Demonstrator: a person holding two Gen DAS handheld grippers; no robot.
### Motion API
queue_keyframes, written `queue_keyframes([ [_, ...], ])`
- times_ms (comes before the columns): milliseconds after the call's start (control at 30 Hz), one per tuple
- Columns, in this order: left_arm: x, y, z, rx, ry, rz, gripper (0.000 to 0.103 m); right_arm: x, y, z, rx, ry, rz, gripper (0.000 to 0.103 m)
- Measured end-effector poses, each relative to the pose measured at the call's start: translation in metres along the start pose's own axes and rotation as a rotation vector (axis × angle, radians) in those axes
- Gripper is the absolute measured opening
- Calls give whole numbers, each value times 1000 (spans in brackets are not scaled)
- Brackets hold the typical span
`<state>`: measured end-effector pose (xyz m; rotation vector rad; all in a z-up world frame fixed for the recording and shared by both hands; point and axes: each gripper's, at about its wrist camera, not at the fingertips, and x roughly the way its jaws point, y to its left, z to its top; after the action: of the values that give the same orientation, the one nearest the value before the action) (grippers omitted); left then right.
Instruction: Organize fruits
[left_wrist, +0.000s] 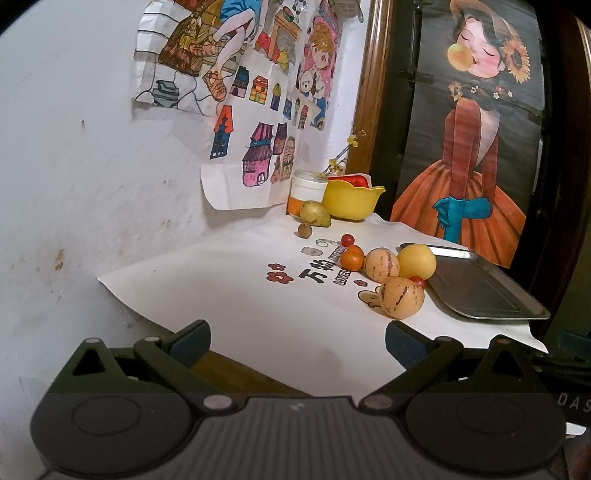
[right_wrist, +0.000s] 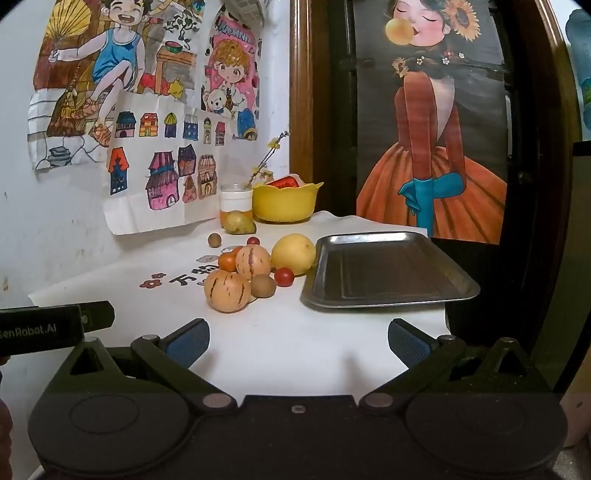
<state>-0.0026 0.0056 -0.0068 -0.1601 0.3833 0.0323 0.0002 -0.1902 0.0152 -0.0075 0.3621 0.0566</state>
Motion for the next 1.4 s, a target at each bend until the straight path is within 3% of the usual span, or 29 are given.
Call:
queue_keyframes([
  [1200, 2, 4, 1, -5, 6, 3, 103, 5, 3, -1, -7, 10, 5, 103],
  [1400, 10, 6, 3, -14, 37, 16, 103, 10, 6, -2, -21, 19, 19, 103],
])
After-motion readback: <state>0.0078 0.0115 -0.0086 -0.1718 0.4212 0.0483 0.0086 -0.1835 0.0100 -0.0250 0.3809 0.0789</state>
